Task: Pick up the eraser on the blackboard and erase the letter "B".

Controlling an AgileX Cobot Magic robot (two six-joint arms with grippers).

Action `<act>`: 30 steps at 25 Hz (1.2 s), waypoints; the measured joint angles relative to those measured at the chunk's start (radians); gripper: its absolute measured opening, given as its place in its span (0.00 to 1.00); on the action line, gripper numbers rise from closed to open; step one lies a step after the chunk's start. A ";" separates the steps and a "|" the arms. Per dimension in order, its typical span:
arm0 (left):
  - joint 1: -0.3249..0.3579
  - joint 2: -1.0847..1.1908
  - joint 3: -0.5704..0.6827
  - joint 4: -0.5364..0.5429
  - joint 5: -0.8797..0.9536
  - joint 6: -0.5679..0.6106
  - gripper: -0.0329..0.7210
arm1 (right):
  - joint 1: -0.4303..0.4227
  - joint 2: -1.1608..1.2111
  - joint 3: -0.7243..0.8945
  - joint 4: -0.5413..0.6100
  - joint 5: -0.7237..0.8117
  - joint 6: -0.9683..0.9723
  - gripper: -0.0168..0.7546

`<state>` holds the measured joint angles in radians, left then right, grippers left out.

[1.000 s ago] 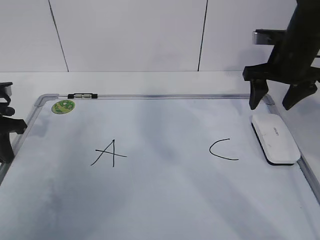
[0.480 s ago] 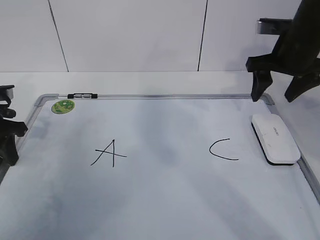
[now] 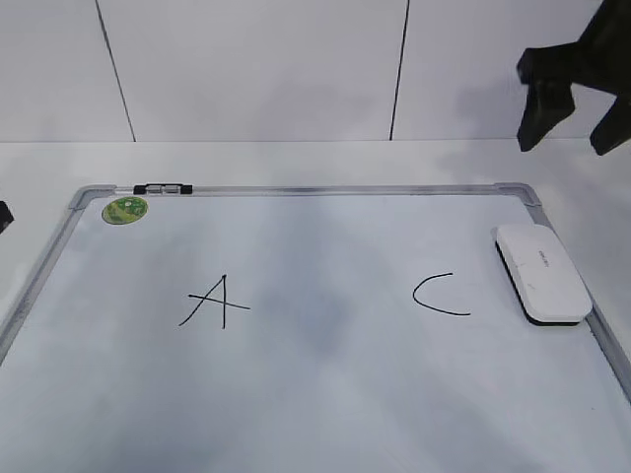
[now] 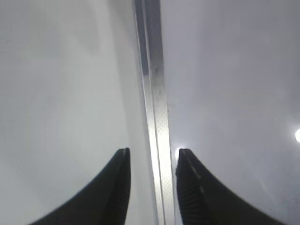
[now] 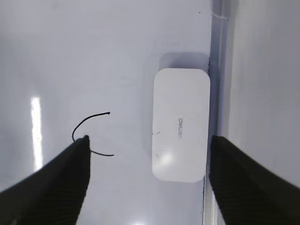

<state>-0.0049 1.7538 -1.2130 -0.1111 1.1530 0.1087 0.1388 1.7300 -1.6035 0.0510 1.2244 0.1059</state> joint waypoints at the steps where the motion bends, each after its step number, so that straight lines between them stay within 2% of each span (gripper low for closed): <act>1: 0.000 -0.009 -0.001 0.003 0.019 0.000 0.38 | 0.000 -0.028 0.017 0.010 0.000 0.000 0.78; 7: 0.000 -0.077 0.027 0.003 0.044 0.000 0.37 | 0.000 -0.206 0.182 0.043 0.004 -0.002 0.78; 18: 0.000 -0.401 0.290 -0.001 0.055 0.000 0.35 | 0.000 -0.499 0.467 0.049 0.012 -0.007 0.78; 23: 0.000 -0.624 0.383 -0.003 0.063 0.000 0.35 | 0.000 -0.532 0.504 0.052 0.017 -0.008 0.78; 30: 0.000 -0.954 0.414 0.040 0.079 0.000 0.35 | 0.000 -0.534 0.508 0.052 0.017 -0.011 0.78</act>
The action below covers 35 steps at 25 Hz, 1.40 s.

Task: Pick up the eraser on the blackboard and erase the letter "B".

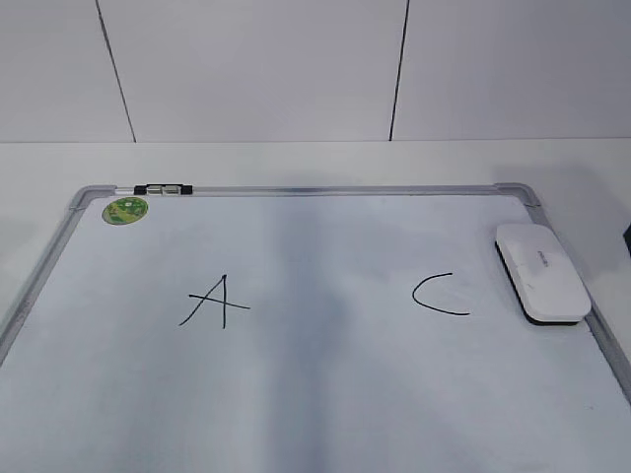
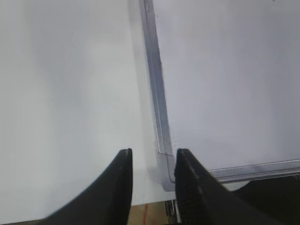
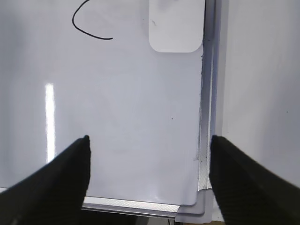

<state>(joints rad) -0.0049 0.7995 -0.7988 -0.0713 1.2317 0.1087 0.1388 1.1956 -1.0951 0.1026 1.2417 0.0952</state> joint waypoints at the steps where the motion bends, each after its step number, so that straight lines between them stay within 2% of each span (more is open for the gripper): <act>1: 0.000 -0.047 0.000 0.003 0.005 0.000 0.35 | 0.000 -0.002 0.000 0.001 0.000 -0.004 0.78; 10: 0.000 -0.409 0.000 0.010 0.032 0.000 0.35 | 0.000 -0.174 0.052 0.002 0.000 -0.022 0.62; 20: 0.000 -0.535 0.018 -0.038 0.036 0.000 0.35 | 0.000 -0.520 0.187 -0.006 0.014 -0.095 0.61; 24: 0.000 -0.569 0.091 -0.080 0.036 0.005 0.35 | 0.000 -0.677 0.241 -0.029 0.016 -0.119 0.61; 28: 0.000 -0.618 0.172 -0.145 0.019 0.071 0.35 | 0.000 -0.819 0.322 -0.036 0.008 -0.139 0.61; 35: 0.000 -0.705 0.265 -0.150 -0.098 0.097 0.35 | 0.000 -1.016 0.507 -0.036 -0.003 -0.255 0.61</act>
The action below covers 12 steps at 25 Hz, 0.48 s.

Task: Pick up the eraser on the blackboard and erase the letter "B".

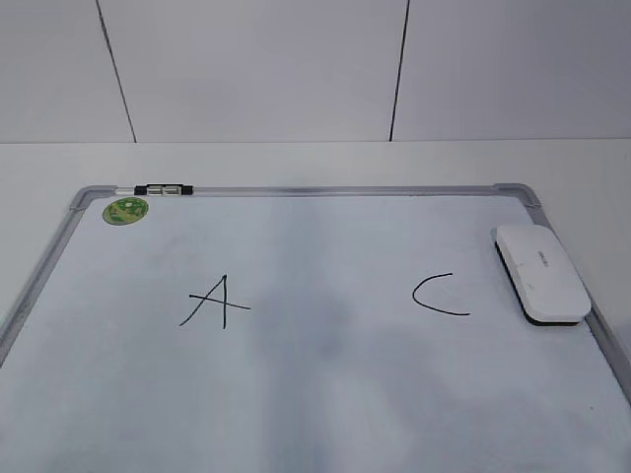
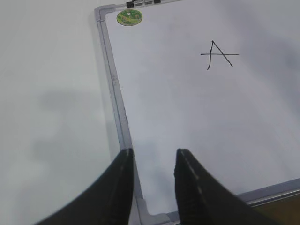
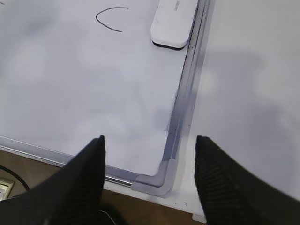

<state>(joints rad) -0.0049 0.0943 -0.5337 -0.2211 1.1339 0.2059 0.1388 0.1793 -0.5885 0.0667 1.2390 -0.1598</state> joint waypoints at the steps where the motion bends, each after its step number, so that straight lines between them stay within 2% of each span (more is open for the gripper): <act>1: 0.000 -0.005 0.005 0.000 -0.004 0.000 0.35 | 0.000 -0.024 0.023 0.000 -0.003 -0.009 0.61; 8: 0.000 -0.016 0.008 0.000 -0.011 0.000 0.35 | 0.000 -0.183 0.091 0.000 -0.069 -0.028 0.61; 12: 0.000 -0.044 0.008 0.000 -0.016 0.000 0.35 | 0.000 -0.195 0.096 -0.002 -0.071 -0.029 0.61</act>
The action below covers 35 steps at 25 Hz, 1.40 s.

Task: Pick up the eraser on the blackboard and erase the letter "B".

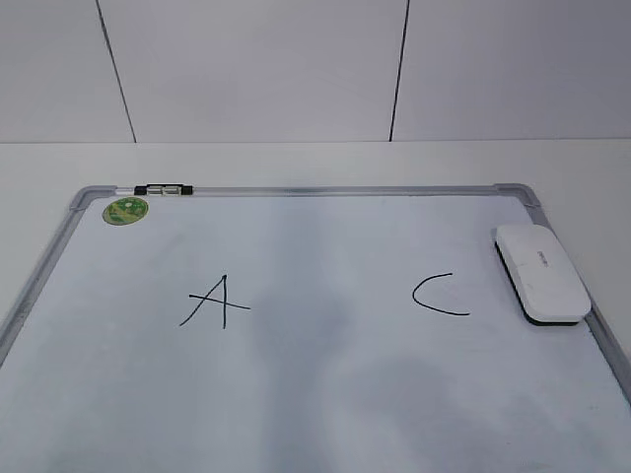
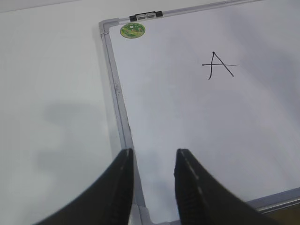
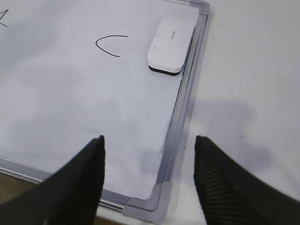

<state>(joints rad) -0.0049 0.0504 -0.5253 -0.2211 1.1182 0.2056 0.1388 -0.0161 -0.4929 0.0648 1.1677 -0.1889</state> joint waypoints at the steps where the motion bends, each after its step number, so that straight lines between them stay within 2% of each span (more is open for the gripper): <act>1: 0.000 -0.009 0.000 0.002 0.000 0.000 0.35 | 0.000 0.000 0.000 -0.002 0.000 0.000 0.61; 5: 0.000 -0.023 0.000 0.019 0.000 0.000 0.35 | 0.000 0.000 0.002 -0.004 -0.002 0.000 0.61; 11: 0.000 -0.023 0.000 0.145 -0.002 -0.090 0.35 | 0.000 0.000 0.003 -0.065 -0.002 0.000 0.61; 18: 0.000 -0.030 0.000 0.153 -0.004 -0.102 0.35 | 0.000 0.000 0.005 -0.090 -0.002 0.003 0.61; 25: 0.098 -0.040 0.000 0.142 -0.007 -0.103 0.35 | 0.000 0.000 0.005 -0.079 -0.004 0.101 0.61; 35: 0.062 -0.040 0.000 0.136 -0.007 -0.104 0.35 | 0.000 -0.001 0.005 -0.077 -0.006 0.126 0.61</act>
<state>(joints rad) 0.0566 0.0103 -0.5253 -0.0846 1.1108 0.1015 0.1388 -0.0169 -0.4875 -0.0117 1.1617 -0.0628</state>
